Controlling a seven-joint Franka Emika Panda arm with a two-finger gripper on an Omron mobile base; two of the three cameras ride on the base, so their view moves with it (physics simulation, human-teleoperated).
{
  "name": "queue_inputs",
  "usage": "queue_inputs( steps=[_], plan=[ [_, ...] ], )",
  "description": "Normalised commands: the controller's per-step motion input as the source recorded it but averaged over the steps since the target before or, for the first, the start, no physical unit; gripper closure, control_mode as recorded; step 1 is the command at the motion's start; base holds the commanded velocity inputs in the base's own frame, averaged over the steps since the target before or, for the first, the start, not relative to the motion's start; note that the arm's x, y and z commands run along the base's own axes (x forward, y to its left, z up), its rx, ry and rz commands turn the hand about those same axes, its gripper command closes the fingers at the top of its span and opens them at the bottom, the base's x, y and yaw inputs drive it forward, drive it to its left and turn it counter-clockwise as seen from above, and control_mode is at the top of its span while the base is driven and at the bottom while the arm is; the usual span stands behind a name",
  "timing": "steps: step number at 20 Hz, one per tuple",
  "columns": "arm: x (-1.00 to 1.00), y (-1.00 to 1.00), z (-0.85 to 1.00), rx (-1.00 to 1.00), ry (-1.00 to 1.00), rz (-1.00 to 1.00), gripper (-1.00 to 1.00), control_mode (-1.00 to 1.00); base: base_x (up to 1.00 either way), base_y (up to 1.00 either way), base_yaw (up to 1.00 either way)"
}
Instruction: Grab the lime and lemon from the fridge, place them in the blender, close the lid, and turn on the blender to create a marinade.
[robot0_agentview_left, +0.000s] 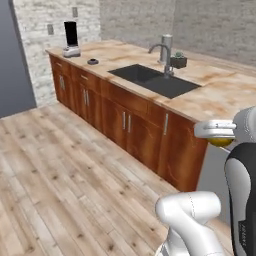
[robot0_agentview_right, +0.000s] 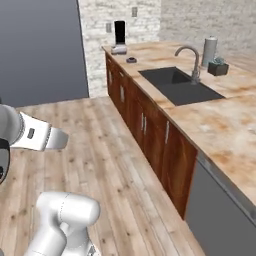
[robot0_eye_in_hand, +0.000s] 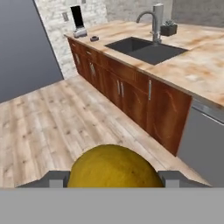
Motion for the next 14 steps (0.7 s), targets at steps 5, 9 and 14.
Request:
queue_inputs(
  steps=[5, 9, 14],
  plan=[
    [0.00, 0.00, 0.00, 0.00, 0.00, 0.00, 1.00, 1.00, 1.00, 0.69, -0.55],
    [0.00, 0.00, 0.00, 0.00, 0.00, 0.00, 1.00, 1.00, 1.00, 0.95, -0.50],
    [0.00, 0.00, 0.00, 0.00, 0.00, 0.00, 1.00, 1.00, 1.00, 1.00, -0.46]
  ],
)
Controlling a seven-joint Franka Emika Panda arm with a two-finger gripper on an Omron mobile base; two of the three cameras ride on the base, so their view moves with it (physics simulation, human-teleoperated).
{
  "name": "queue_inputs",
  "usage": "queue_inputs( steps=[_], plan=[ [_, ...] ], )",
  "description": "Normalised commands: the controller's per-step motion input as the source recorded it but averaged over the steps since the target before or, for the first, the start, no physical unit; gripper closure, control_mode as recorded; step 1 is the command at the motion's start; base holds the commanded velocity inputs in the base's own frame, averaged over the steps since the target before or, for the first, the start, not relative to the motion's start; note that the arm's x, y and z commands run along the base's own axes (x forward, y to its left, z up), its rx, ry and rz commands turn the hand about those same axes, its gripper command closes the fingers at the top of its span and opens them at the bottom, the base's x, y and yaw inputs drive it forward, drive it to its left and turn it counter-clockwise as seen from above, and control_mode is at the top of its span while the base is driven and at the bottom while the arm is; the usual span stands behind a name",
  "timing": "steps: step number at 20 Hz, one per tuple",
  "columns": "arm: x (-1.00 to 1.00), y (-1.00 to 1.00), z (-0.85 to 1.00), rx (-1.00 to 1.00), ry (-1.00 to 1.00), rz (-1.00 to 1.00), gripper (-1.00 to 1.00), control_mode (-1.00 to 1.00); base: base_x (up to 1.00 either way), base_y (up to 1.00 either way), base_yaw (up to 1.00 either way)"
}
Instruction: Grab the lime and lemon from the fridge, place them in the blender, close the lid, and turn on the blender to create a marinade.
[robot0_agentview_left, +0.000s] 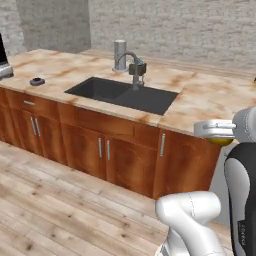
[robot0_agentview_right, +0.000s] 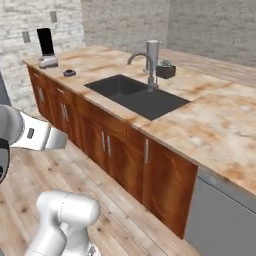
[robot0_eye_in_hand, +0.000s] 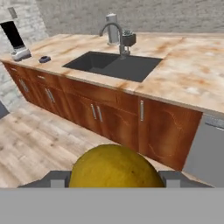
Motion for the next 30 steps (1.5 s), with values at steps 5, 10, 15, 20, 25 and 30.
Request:
queue_inputs(
  steps=[5, 10, 15, 20, 25, 30],
  plan=[
    [0.00, 0.00, 0.00, 0.00, 0.00, 0.00, 1.00, 1.00, 0.90, 1.00, -0.41],
    [0.00, 0.00, 0.00, 0.00, 0.00, 0.00, 1.00, 1.00, 0.83, 1.00, -0.39],
    [0.00, 0.00, 0.00, 0.00, 0.00, 0.00, 1.00, 1.00, 0.75, 1.00, -0.35],
    [0.00, 0.00, 0.00, 0.00, 0.00, 0.00, 1.00, 1.00, 0.64, 1.00, -0.31],
    [0.00, 0.00, 0.00, 0.00, 0.00, 0.00, 1.00, 1.00, 0.62, 1.00, -0.30],
    [0.00, 0.00, 0.00, 0.00, 0.00, 0.00, 1.00, 1.00, 0.59, 1.00, -0.29]
  ],
)
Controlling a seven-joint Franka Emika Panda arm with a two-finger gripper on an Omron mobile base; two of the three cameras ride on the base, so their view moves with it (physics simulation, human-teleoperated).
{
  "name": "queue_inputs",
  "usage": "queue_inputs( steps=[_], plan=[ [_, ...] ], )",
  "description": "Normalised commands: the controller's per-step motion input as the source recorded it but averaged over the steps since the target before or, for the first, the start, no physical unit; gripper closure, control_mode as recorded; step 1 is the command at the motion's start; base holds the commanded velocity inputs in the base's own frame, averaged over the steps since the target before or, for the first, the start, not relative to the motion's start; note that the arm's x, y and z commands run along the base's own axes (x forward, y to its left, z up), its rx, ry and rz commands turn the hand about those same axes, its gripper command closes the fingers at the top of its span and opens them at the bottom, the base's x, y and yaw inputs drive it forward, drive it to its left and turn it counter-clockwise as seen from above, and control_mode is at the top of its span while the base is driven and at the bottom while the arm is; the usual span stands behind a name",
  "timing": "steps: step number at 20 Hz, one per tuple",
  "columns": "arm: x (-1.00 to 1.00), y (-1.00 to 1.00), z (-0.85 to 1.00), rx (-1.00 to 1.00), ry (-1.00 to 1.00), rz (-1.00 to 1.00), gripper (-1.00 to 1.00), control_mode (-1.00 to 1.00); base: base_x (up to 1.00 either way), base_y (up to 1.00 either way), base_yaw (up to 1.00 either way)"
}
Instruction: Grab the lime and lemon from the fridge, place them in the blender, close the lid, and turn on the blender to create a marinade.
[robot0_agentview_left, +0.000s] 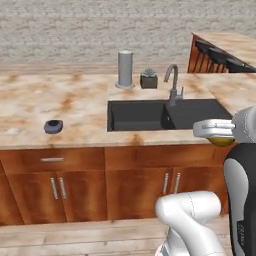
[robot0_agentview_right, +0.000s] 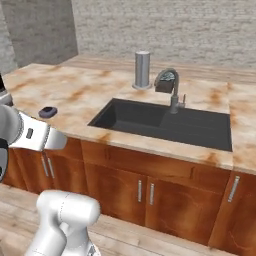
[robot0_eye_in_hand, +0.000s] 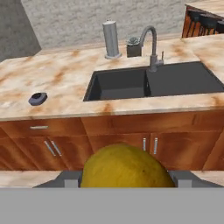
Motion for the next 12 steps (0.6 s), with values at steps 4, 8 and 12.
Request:
queue_inputs(
  steps=[4, 8, 12],
  plan=[
    [0.00, 0.00, 0.00, 0.00, 0.00, 0.00, 1.00, 1.00, 0.56, 1.00, -0.27],
    [0.00, 0.00, 0.00, 0.00, 0.00, 0.00, 1.00, 1.00, 0.62, 1.00, -0.17],
    [0.00, 0.00, 0.00, 0.00, 0.00, 0.00, 1.00, 1.00, 0.61, 1.00, 0.00]
  ],
)
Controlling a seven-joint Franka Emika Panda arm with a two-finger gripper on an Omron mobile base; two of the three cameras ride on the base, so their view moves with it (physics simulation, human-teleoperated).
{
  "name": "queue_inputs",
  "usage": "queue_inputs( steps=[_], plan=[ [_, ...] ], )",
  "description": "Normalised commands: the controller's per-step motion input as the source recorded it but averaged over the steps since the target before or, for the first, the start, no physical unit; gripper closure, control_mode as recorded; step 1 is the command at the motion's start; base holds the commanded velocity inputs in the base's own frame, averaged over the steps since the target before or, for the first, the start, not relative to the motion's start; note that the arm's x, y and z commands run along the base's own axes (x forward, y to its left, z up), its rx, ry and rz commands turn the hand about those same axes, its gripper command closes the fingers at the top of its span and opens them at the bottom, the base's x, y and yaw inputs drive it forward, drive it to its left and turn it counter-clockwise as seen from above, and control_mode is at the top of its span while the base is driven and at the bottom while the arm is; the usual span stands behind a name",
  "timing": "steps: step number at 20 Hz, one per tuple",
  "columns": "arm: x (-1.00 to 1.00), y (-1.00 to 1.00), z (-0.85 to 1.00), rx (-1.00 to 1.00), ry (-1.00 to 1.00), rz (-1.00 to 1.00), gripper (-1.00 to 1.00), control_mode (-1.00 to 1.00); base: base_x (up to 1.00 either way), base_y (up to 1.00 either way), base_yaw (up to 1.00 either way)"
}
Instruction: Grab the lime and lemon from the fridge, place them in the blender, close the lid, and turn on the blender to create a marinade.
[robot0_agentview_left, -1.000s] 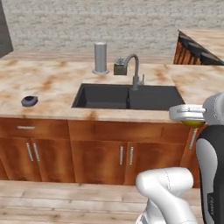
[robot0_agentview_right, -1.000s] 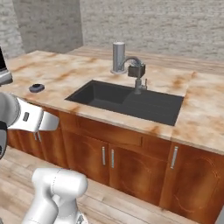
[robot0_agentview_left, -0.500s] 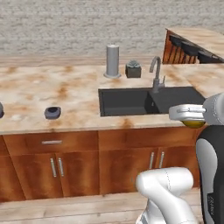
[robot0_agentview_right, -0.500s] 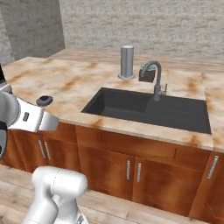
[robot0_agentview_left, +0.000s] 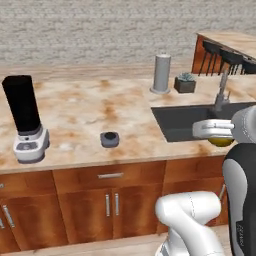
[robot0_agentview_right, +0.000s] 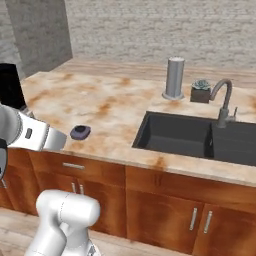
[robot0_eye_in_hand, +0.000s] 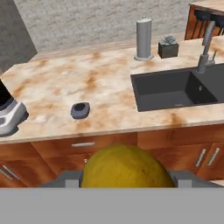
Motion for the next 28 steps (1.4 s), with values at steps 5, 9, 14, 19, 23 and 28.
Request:
queue_inputs(
  steps=[5, 9, 14, 19, 23, 28],
  plan=[
    [0.00, 0.00, 0.00, 0.00, 0.00, 0.00, 1.00, 1.00, 0.65, 1.00, 0.00],
    [0.00, 0.00, 0.00, 0.00, 0.00, 0.00, 1.00, 1.00, 0.66, 0.93, 0.00],
    [0.00, 0.00, 0.00, 0.00, 0.00, 0.00, 1.00, 1.00, 0.57, 0.60, 0.00],
    [0.00, 0.00, 0.00, 0.00, 0.00, 0.00, 1.00, 1.00, 0.23, 0.07, 0.00],
    [0.00, 0.00, 0.00, 0.00, 0.00, 0.00, 1.00, 1.00, 0.20, -0.24, 0.00],
    [0.00, 0.00, 0.00, 0.00, 0.00, 0.00, 1.00, 1.00, 0.44, -0.07, -0.01]
  ],
)
